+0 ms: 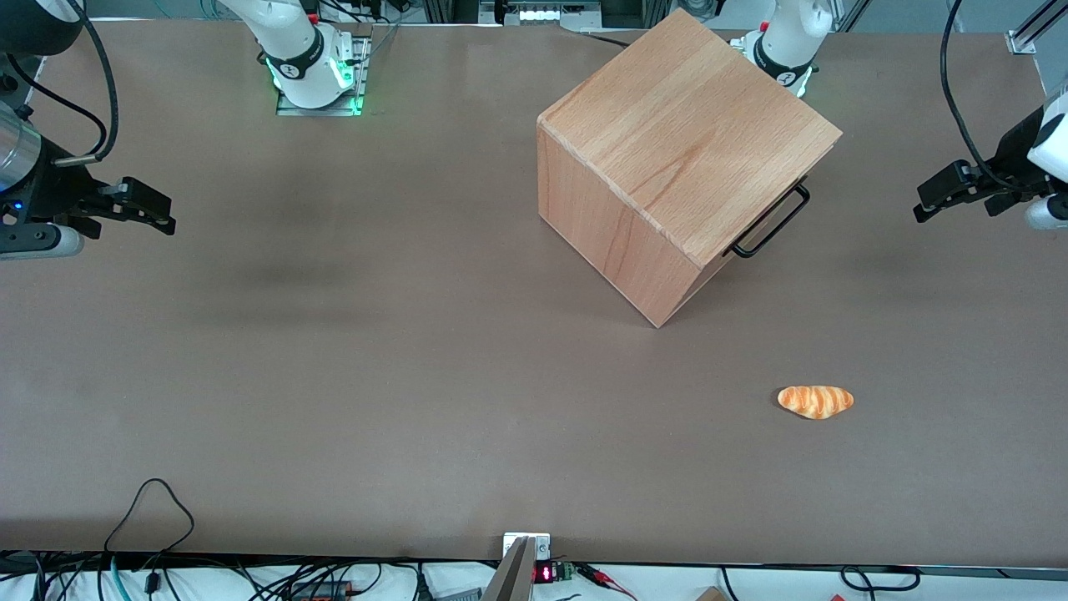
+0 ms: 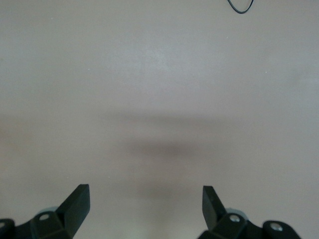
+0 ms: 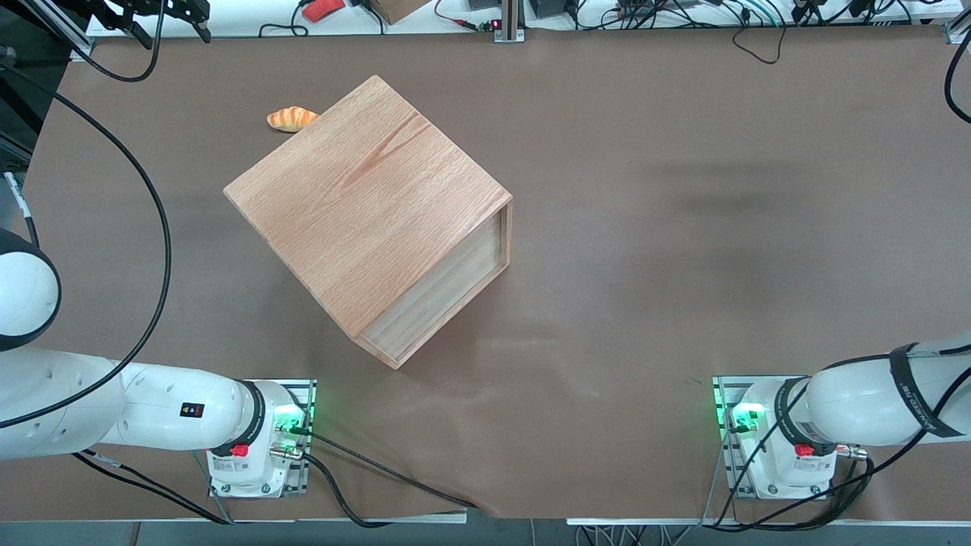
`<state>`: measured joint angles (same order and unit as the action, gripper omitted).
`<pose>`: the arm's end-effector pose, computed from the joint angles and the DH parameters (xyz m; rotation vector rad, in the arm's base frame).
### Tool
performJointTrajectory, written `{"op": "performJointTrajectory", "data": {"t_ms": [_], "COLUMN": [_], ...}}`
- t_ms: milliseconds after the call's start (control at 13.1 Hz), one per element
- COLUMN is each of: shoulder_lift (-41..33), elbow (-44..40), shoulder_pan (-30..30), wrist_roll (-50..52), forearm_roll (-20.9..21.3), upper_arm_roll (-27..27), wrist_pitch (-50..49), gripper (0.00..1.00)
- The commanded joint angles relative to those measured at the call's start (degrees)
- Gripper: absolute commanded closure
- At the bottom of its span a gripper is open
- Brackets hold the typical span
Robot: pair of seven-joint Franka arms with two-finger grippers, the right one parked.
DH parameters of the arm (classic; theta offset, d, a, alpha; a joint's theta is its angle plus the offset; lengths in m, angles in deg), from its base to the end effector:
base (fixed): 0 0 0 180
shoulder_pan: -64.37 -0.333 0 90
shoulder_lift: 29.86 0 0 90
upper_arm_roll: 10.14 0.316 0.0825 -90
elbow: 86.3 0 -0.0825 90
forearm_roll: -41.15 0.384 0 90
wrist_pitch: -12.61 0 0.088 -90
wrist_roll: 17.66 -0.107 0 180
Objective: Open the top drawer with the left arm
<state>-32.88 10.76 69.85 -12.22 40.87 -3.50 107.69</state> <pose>0.5445 0.0121 0.6026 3.1246 0.1806 0.0272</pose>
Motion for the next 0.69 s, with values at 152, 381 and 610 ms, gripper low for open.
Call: {"op": "performJointTrajectory", "data": {"t_ms": [152, 381, 610], "shoulder_lift": [-0.9, -0.3, 0.0], "elbow": [0.8, 2.3, 5.3], "shoulder_pan": [-0.1, -0.2, -0.1], "wrist_roll": [-1.2, -1.3, -2.3], "forearm_roll": [1.2, 0.6, 0.5], "upper_arm_roll": [-0.1, -0.1, -0.4], "wrist_pitch": [-0.6, 0.8, 1.9], "gripper": [0.00, 0.00, 0.00]}}
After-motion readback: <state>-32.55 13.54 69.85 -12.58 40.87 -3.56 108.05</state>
